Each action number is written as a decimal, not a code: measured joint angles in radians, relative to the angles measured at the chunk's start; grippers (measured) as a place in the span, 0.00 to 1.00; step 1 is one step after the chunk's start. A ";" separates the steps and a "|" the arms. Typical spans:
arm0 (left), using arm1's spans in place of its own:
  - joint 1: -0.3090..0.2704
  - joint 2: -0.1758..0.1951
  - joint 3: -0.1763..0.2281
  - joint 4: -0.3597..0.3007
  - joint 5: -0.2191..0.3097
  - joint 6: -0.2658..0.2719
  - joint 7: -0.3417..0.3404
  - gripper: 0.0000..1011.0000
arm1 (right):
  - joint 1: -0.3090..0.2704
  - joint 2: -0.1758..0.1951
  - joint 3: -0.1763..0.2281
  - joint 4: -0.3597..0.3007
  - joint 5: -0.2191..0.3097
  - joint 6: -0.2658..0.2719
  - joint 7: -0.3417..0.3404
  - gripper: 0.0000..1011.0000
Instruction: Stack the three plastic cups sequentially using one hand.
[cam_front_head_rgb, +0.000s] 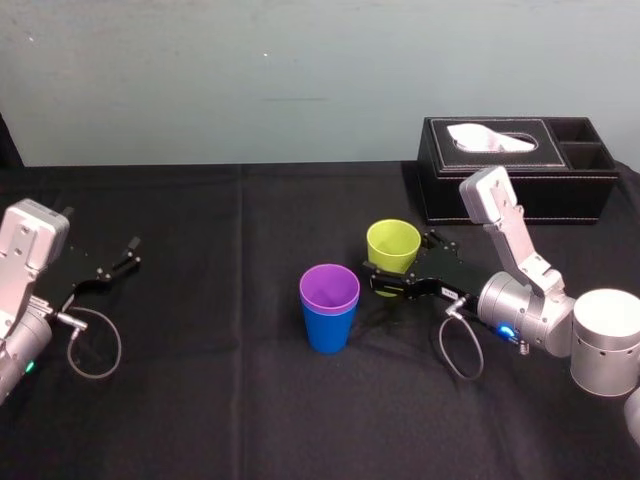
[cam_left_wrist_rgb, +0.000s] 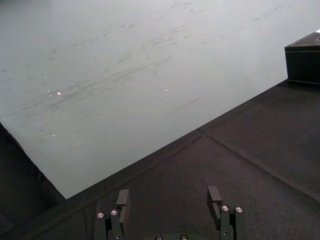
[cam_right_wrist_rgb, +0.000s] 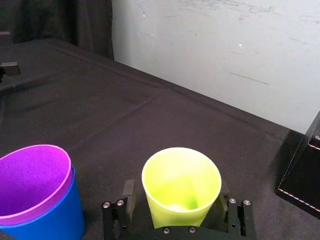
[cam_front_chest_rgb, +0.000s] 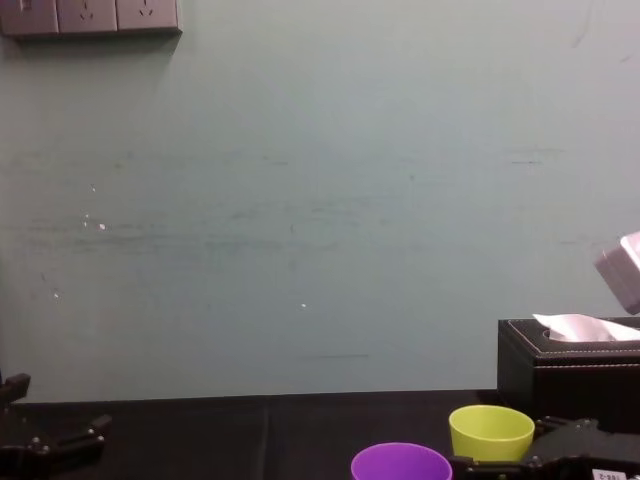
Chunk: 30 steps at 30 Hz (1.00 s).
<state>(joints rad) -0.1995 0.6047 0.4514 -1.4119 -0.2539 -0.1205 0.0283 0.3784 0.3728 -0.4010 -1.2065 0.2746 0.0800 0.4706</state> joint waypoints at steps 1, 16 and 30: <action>0.000 0.000 0.000 0.000 0.000 0.000 0.000 1.00 | 0.000 0.000 0.000 0.000 0.000 0.000 0.000 0.98; 0.000 0.000 0.000 0.000 0.000 0.000 0.000 1.00 | -0.002 0.001 0.001 -0.002 0.000 0.000 -0.001 0.73; 0.000 0.000 0.000 0.000 0.000 0.000 0.000 1.00 | -0.002 0.002 0.001 -0.002 0.000 0.000 -0.002 0.73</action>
<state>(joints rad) -0.1995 0.6047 0.4514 -1.4120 -0.2539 -0.1205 0.0283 0.3765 0.3744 -0.3996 -1.2090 0.2746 0.0800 0.4689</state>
